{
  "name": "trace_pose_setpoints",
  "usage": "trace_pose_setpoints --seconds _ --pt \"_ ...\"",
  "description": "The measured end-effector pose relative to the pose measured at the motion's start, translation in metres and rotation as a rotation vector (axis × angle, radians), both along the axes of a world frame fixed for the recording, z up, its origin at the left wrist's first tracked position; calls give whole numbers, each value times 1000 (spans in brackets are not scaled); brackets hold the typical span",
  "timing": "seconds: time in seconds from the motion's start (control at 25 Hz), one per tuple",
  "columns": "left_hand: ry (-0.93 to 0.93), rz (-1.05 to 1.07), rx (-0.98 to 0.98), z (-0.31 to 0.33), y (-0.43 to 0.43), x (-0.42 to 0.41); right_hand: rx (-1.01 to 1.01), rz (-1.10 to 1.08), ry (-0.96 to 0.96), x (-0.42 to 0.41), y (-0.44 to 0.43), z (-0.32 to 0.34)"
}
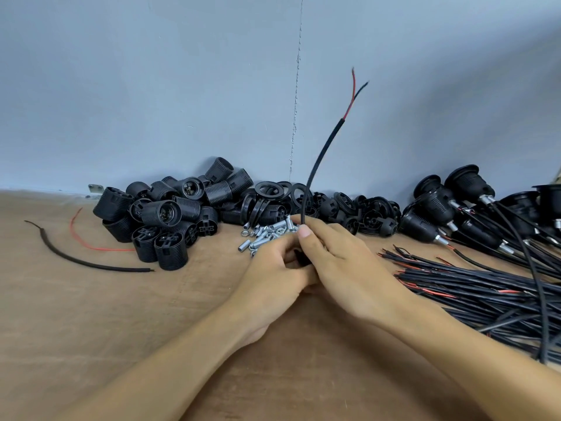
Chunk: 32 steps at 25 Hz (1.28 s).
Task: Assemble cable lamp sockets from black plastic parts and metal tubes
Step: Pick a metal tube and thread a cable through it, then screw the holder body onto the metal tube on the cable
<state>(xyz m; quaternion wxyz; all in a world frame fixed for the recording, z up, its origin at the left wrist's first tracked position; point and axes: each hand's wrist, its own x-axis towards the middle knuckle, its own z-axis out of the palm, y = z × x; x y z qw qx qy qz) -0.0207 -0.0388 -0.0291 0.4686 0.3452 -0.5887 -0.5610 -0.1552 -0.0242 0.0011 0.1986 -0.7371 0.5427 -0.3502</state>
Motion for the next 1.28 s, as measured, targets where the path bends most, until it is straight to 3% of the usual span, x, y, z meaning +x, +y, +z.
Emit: trace_pose_setpoints --seconds 0.24,0.44,0.56,0.68,0.84,1.04,1.12,1.24,1.28 --pt "82 134 -58 2 -2 -1 -58 -138 -123 1 3 -3" --pt "215 266 16 4 -11 11 -133 -377 350 -19 -5 7" --pt "218 275 27 4 -10 13 -215 -486 507 -37 -13 19" --pt "193 279 29 5 -8 11 -142 -539 599 -53 -17 29" --pt "-13 242 -37 3 -2 3 -24 -577 818 -71 -21 41" --pt "-9 198 21 -1 -2 0 175 -569 1036 -78 -17 49" --pt "-66 193 3 -3 -2 1 154 -486 939 -71 -17 47" --pt "-114 190 -17 -4 -3 -1 187 -208 402 -48 -18 33" --pt "-99 195 -4 -4 -4 -1 177 -139 310 -38 -17 26"
